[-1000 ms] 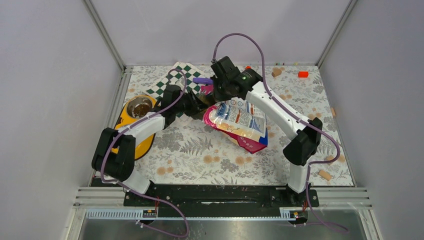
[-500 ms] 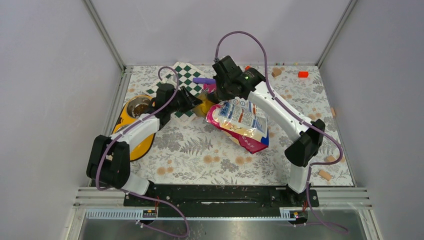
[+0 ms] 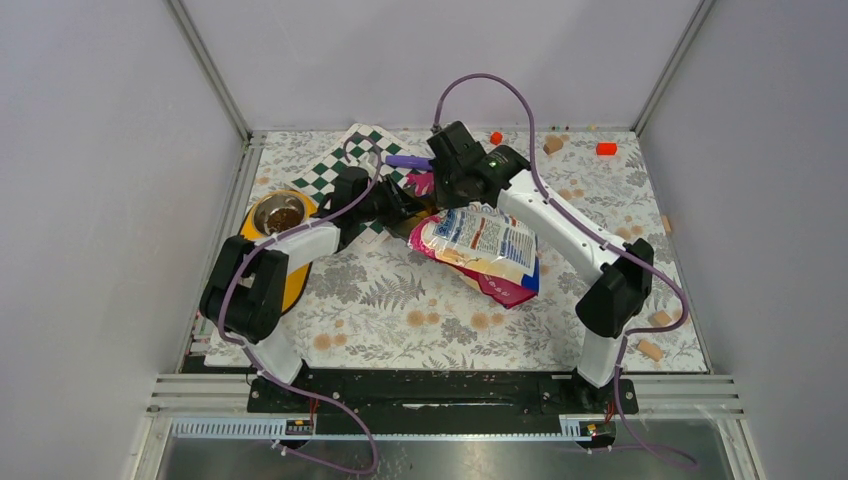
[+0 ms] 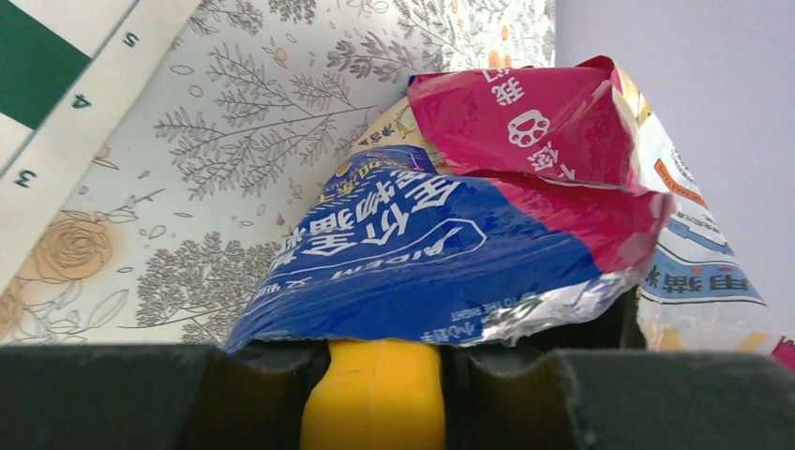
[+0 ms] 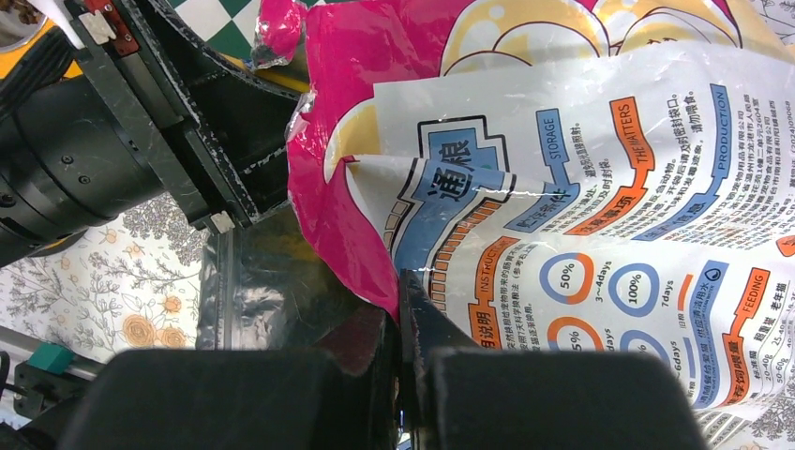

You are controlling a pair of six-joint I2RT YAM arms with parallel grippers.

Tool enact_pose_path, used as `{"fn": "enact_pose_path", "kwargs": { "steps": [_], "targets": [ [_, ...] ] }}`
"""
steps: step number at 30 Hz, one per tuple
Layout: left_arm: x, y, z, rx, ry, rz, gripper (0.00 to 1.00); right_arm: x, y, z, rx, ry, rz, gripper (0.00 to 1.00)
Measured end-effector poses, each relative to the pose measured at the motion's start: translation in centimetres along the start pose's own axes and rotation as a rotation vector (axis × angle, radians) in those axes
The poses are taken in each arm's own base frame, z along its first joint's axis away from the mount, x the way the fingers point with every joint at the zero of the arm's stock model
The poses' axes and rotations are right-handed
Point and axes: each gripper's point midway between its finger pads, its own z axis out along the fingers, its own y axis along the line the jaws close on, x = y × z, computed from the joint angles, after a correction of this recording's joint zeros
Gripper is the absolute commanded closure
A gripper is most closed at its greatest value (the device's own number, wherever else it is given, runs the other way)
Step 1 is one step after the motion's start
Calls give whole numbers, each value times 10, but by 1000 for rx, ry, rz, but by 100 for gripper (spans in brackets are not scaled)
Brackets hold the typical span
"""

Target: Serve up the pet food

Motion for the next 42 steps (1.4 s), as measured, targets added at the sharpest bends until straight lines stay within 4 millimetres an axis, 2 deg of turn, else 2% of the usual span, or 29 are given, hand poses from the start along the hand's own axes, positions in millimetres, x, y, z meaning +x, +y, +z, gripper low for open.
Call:
{"fn": "enact_pose_path", "kwargs": {
  "steps": [4, 8, 16, 21, 35, 42],
  "targets": [
    [2, -6, -1, 48, 12, -59, 100, -2, -4, -3, -5, 0, 23, 100],
    [-5, -24, -9, 141, 22, -129, 100, -11, -16, -15, -23, -7, 90, 100],
    [-31, -73, -47, 319, -19, -191, 100, -31, -60, -52, -44, -46, 227, 100],
    [-36, -83, -54, 349, -12, -210, 100, -34, -78, -65, -57, -56, 281, 100],
    [-59, -111, -70, 410, -27, -247, 100, -35, -105, -77, -41, -78, 340, 100],
    [-59, -116, -75, 425, -38, -145, 100, -35, -107, -78, -61, -71, 354, 100]
  ]
}}
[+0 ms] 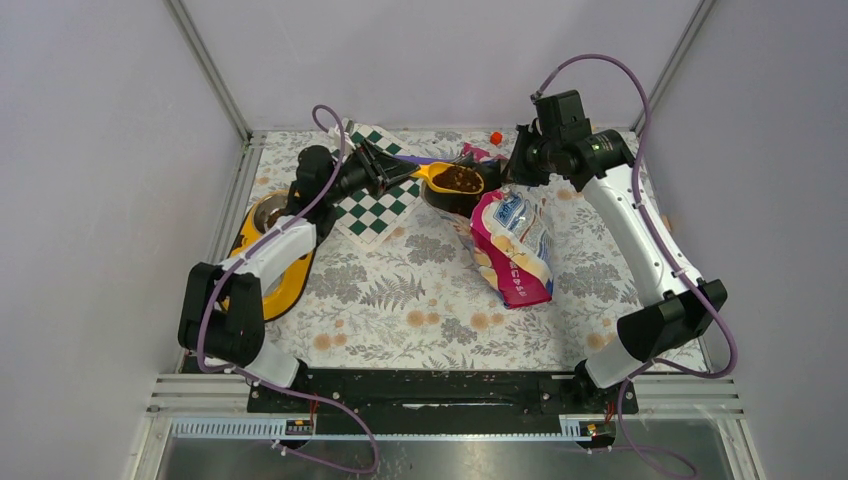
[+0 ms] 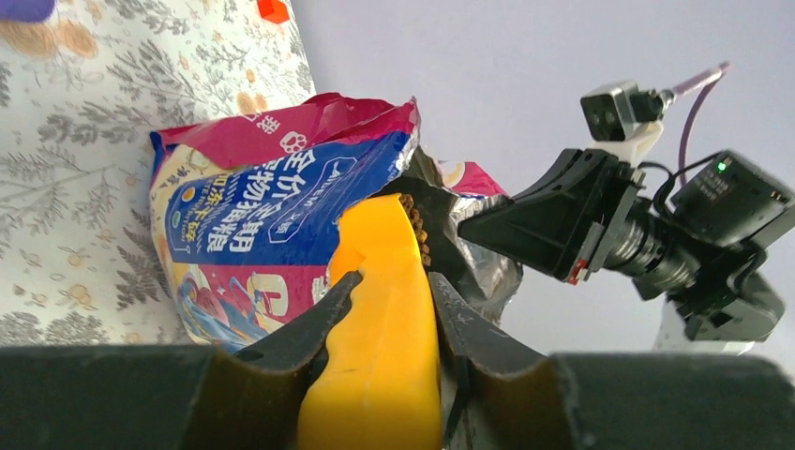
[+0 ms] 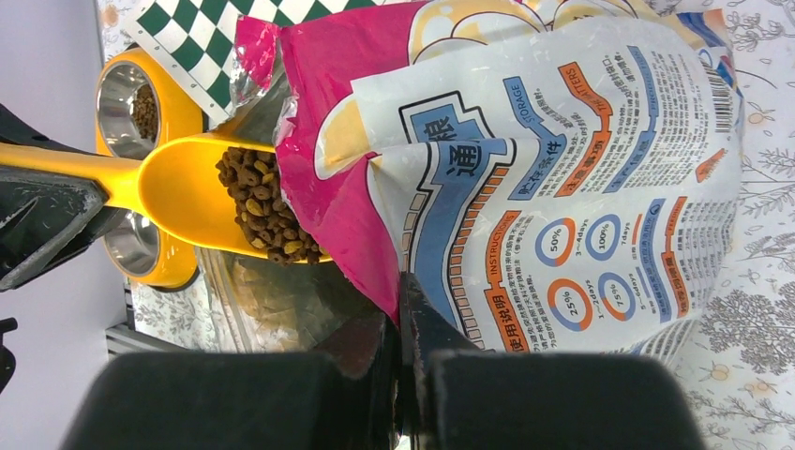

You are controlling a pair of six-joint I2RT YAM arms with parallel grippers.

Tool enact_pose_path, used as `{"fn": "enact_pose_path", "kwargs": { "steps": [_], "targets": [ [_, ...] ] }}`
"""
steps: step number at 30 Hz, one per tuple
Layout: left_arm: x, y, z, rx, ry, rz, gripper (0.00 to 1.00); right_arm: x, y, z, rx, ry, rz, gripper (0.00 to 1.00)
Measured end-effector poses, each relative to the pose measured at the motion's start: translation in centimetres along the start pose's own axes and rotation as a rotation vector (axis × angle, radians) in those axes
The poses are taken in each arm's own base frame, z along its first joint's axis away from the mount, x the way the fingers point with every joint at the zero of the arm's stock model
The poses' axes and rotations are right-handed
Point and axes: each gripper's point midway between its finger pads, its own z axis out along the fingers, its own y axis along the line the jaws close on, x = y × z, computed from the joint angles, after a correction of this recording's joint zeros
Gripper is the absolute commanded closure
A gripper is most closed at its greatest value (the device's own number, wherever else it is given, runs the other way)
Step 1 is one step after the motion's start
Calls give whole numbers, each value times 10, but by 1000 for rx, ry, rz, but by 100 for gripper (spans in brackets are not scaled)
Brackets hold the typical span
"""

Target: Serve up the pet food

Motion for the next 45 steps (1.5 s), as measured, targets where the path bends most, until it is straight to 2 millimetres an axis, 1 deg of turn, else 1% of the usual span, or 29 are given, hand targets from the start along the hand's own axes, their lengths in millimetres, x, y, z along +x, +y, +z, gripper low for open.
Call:
{"fn": "enact_pose_path", "kwargs": {
  "steps": [3, 7, 11, 14, 17, 23, 26, 28, 34, 39, 42, 45],
  "targets": [
    [0, -4, -1, 10, 4, 93, 100, 1, 3, 2, -26, 9, 3, 100],
    [4, -15, -1, 36, 20, 242, 100, 2, 5, 3, -40, 14, 3, 100],
    [16, -33, 0, 71, 47, 439, 100, 3, 6, 3, -45, 15, 2, 100],
    [21, -46, 1, 100, 57, 537, 100, 3, 7, 3, -48, 17, 3, 100],
    [20, -47, 0, 105, 55, 594, 100, 3, 7, 3, -51, 18, 3, 100],
    [20, -44, 0, 105, 58, 643, 100, 3, 7, 3, -52, 19, 4, 100],
    [18, -41, 0, 90, 53, 634, 100, 3, 7, 3, -51, 18, 4, 100],
    [18, -37, -1, 66, 57, 594, 100, 3, 7, 3, -51, 18, 5, 100],
    [1, -24, -4, -5, 27, 358, 100, 2, 6, 3, -49, 18, 23, 100],
    [-13, -15, -11, -1, -18, 140, 100, 1, 5, 3, -48, 18, 41, 100],
    [-18, -14, -15, 23, -34, 44, 100, 1, 4, 2, -48, 20, 53, 100],
    [-23, -18, -18, 45, -47, -7, 100, -1, 2, 2, -45, 18, 64, 100]
  ]
}}
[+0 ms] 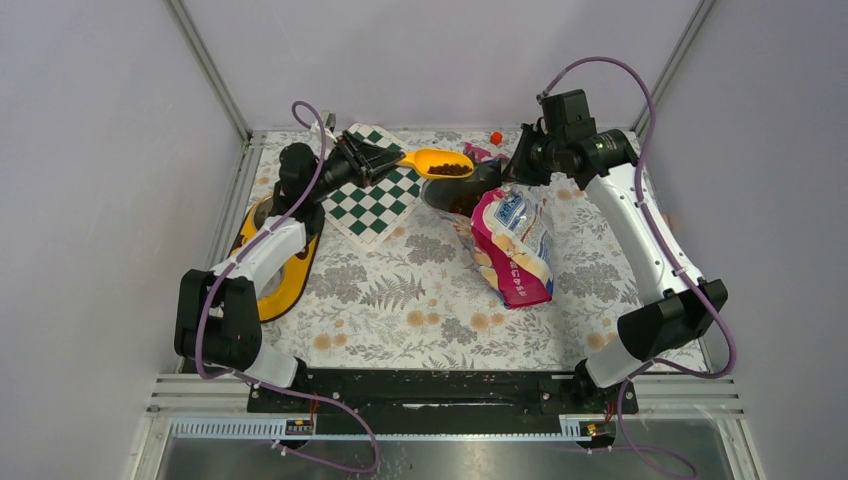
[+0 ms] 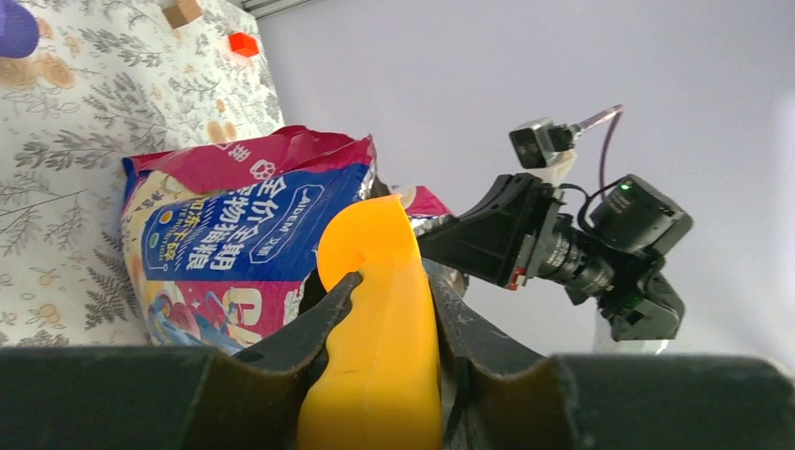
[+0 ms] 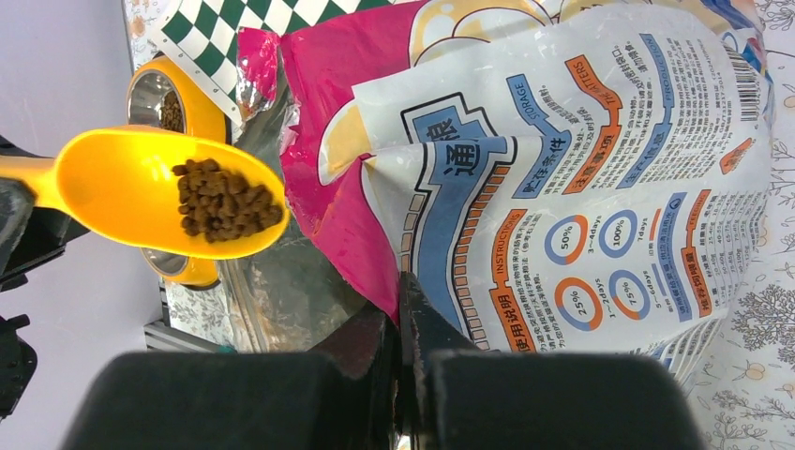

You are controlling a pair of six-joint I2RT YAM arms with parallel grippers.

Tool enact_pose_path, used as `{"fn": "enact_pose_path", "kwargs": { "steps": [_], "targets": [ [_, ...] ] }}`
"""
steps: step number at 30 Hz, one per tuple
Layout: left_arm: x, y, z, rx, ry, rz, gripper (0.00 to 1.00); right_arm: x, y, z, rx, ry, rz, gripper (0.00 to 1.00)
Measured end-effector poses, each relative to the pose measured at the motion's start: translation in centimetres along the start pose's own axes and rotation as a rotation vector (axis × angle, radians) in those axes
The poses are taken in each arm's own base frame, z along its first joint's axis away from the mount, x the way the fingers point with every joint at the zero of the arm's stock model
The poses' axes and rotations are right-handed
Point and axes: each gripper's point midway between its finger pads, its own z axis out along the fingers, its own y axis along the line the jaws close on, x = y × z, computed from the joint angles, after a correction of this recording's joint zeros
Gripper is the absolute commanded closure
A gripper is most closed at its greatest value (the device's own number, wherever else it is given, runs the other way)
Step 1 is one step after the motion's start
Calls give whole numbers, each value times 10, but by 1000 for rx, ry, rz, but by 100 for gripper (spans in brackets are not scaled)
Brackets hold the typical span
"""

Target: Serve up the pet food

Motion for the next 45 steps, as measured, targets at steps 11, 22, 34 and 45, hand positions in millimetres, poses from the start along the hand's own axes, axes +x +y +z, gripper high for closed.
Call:
{"fn": "enact_pose_path", "kwargs": {
  "steps": [11, 22, 34, 45],
  "targets": [
    [-3, -17, -23, 114, -18, -115, 100, -5, -7, -2, -6, 3, 35, 100],
    [-23, -33, -38, 191, -97, -176, 100, -7, -9, -3, -12, 5, 45, 100],
    [-98, -26, -100, 119, -471, -106, 100, -12, -15, -4, -3, -4, 59, 100],
    [-155, 16, -190, -101, -865, -23, 100, -16, -22, -5, 6, -14, 72, 100]
  ]
}}
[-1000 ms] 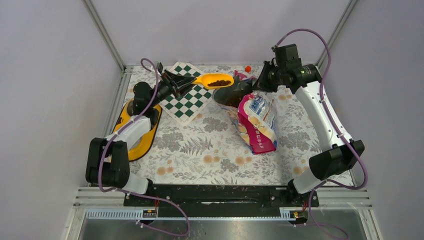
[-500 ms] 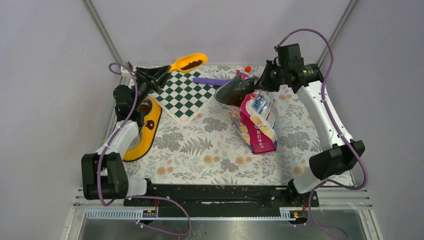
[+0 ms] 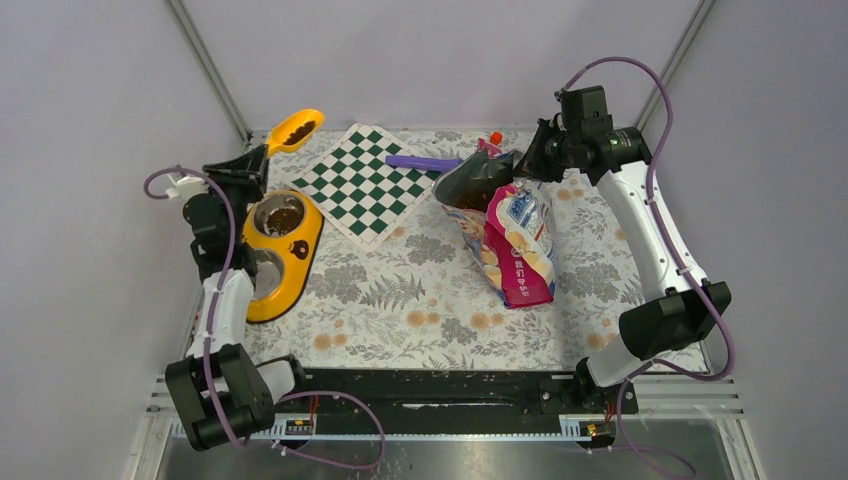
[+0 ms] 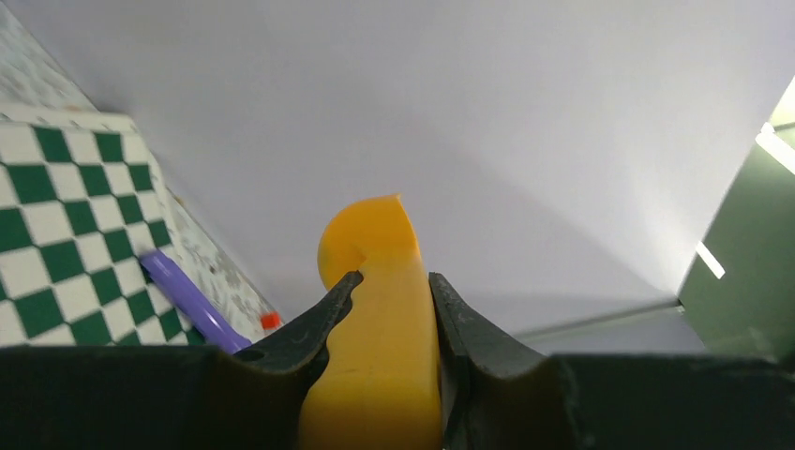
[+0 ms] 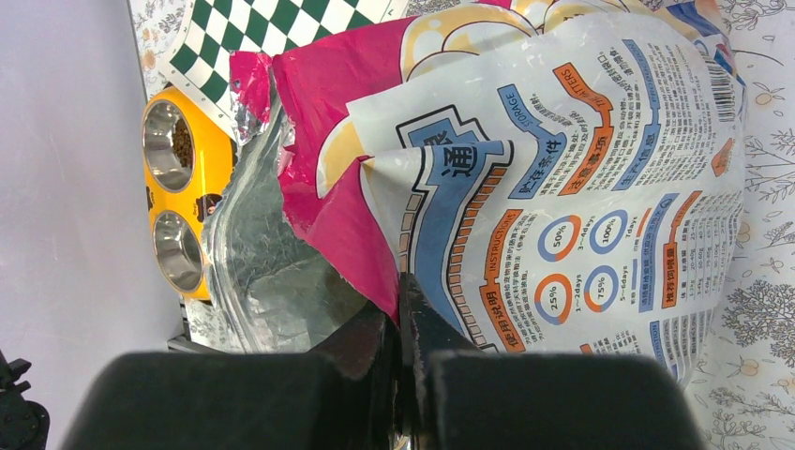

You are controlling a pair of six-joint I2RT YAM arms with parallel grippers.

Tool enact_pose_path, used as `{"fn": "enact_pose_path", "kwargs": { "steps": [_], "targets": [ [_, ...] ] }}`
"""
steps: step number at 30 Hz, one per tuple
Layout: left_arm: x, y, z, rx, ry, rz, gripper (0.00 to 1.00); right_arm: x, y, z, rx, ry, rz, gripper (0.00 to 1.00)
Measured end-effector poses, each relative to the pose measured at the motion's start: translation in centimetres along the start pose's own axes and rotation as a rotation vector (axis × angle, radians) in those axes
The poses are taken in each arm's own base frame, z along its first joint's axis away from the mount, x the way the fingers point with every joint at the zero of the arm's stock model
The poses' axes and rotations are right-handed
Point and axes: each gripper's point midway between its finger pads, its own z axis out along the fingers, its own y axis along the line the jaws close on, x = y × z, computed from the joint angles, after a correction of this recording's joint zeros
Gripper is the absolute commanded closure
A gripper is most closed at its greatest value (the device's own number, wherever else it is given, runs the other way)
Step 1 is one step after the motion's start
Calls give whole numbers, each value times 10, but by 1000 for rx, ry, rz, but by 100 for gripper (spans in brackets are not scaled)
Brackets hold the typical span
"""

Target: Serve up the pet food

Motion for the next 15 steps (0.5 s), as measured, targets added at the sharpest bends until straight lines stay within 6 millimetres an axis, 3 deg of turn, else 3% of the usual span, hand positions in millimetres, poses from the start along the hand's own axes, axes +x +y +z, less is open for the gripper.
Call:
{"fn": "enact_pose_path", "kwargs": {
  "steps": [5, 15],
  "targets": [
    [-40, 18, -16, -63, -143, 75, 100, 0, 0, 0, 0, 0, -2, 100],
    [-80, 81, -50, -276, -281, 168, 100, 0, -1, -2, 3, 2, -9, 100]
  ]
}}
